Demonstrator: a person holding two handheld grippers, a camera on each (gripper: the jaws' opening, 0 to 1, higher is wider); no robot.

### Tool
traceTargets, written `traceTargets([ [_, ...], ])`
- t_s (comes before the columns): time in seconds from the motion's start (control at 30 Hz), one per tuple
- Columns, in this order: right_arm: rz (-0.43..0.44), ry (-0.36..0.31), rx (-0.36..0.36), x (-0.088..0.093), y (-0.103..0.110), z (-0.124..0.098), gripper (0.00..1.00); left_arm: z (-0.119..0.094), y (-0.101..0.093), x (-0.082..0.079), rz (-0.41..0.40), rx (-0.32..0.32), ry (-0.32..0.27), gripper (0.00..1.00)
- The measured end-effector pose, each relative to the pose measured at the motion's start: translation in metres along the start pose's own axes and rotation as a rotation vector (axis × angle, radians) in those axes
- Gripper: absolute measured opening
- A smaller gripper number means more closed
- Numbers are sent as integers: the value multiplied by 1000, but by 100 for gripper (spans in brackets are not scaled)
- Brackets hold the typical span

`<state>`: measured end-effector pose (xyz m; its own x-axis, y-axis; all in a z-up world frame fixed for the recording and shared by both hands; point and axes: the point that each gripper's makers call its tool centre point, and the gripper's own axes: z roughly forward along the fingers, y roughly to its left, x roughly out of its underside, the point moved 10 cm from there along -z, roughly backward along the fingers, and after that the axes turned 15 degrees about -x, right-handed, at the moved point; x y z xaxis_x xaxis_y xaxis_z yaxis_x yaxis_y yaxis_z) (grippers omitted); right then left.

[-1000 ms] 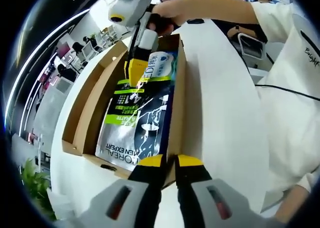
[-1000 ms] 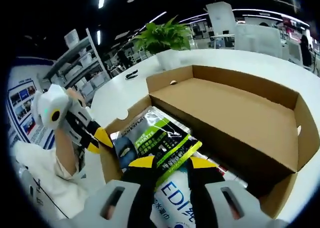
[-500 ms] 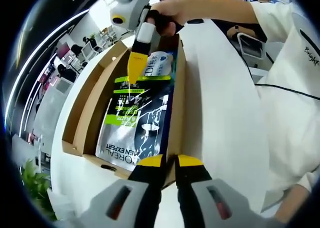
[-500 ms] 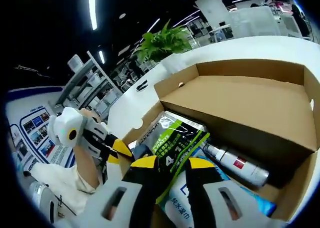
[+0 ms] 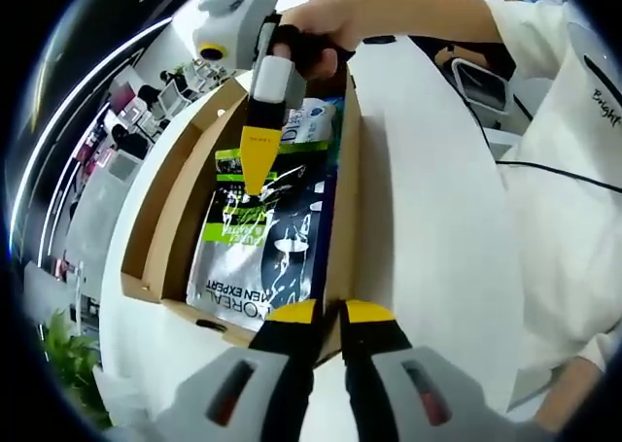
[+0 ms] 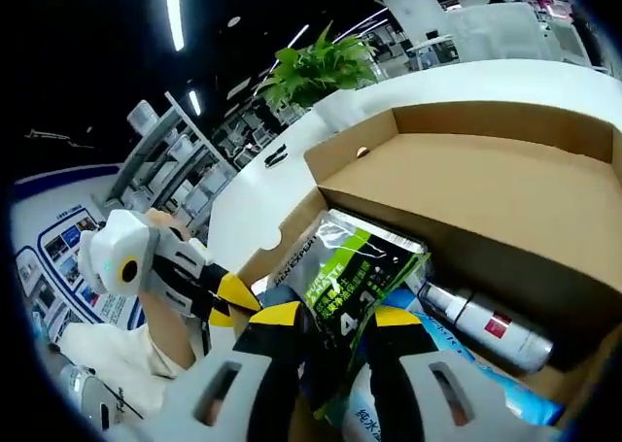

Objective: Operate the shoe box by opening the lid, removing the specified soft item, and placing it in the target area until the item is outside and the box remains undamaged.

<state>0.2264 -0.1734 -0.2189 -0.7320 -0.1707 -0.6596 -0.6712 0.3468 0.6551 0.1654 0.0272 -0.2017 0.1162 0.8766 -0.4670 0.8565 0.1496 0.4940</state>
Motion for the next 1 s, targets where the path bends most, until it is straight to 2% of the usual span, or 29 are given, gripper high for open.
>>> traceTargets([
  [0.1,47,-22,-27,-1,-3,-4,21,0,0,0,2,0,0,8],
  [0.2,108,-89,-107,-5,-1,-11,15,0,0,1,0,-1,-5,8],
  [0.27,130,-127,-199,-6,4,-13,15,0,0,1,0,2,-4,8],
  [0.3,137,-121,-199,-6,4,-13,15,0,0,1,0,4,-1,8],
  [0.43,77,-95,-121,-5,2,-7,16,0,0,1,-2,3,-4,8],
  [1.0,96,-81,-134,-7,3,9,15,0,0,1,-7,1,1,8],
])
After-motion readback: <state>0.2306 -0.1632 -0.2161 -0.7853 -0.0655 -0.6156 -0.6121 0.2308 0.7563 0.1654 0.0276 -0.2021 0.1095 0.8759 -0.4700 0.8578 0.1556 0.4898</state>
